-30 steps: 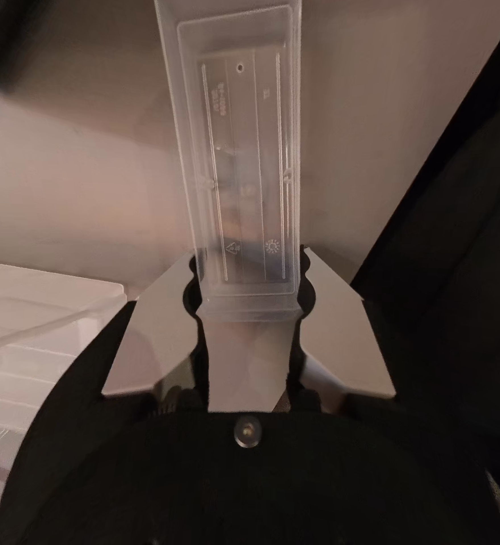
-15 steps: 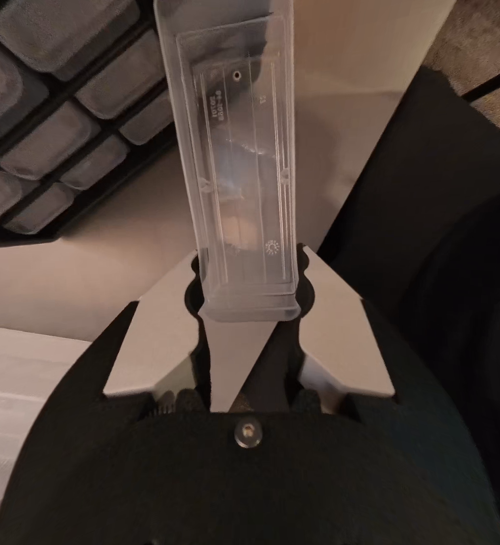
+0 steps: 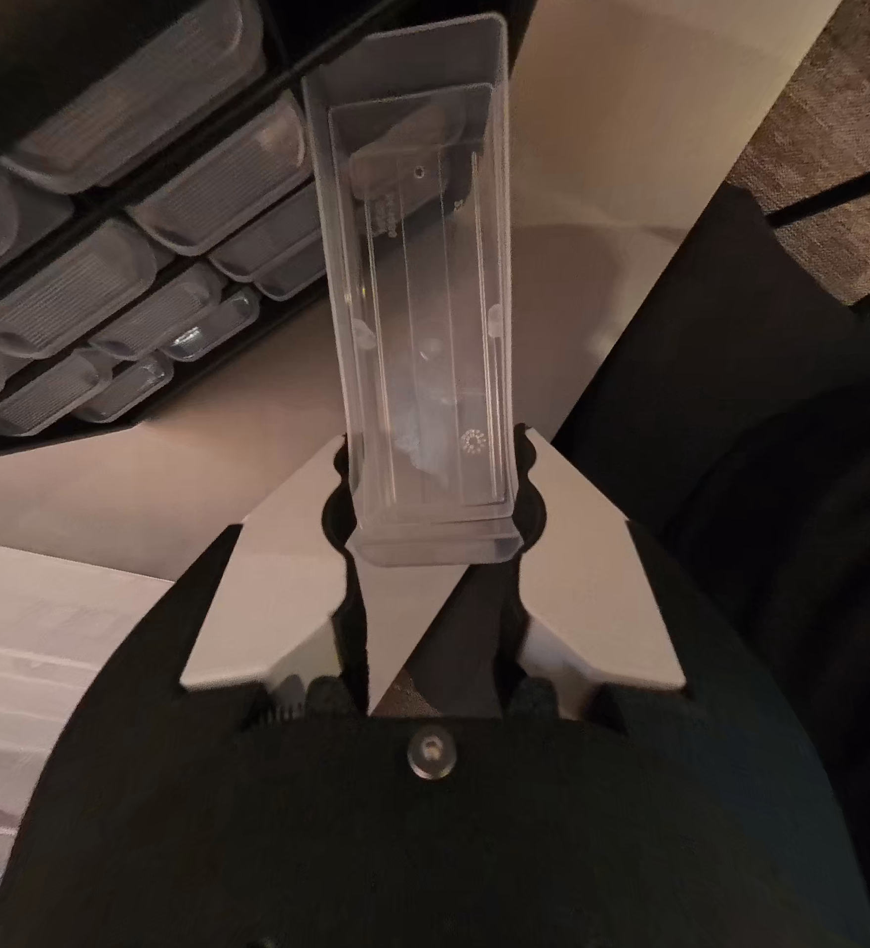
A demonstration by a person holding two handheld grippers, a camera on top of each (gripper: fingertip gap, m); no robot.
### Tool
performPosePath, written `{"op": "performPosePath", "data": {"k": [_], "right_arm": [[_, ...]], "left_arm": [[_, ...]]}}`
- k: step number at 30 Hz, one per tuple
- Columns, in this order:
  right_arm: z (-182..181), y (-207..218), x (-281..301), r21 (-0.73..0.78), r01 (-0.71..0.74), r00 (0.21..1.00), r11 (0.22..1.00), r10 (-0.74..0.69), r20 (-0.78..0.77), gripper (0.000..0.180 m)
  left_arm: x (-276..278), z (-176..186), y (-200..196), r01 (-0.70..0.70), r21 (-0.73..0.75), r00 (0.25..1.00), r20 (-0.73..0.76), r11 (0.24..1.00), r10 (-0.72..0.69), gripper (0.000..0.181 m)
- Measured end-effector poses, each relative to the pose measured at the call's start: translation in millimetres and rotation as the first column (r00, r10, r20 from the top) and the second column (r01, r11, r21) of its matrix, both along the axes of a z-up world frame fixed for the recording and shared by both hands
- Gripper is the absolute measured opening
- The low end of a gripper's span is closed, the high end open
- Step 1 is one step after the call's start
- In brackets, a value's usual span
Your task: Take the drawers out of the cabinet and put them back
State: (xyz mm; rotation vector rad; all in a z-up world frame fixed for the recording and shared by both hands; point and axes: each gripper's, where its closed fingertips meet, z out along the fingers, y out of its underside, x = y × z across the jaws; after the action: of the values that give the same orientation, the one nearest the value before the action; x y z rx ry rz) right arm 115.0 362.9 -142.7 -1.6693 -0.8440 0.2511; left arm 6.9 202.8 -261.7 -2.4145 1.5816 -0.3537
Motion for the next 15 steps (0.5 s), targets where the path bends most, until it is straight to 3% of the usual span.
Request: {"op": "performPosePath", "data": {"k": [1, 15], "right_arm": [[0, 0, 0, 0.0, -0.001, 1.0, 1.0, 0.001, 0.0, 0.0], [0, 1, 1, 0.003, 0.008, 1.0, 1.0, -0.008, -0.009, 0.0]], "left_arm": [[1, 0, 1, -0.014, -0.003, 1.0, 0.007, 1.0, 0.014, 0.06], [18, -8, -9, -0.194, 0.2, 0.98, 0.081, 0.96, 0.181, 0.06]]}}
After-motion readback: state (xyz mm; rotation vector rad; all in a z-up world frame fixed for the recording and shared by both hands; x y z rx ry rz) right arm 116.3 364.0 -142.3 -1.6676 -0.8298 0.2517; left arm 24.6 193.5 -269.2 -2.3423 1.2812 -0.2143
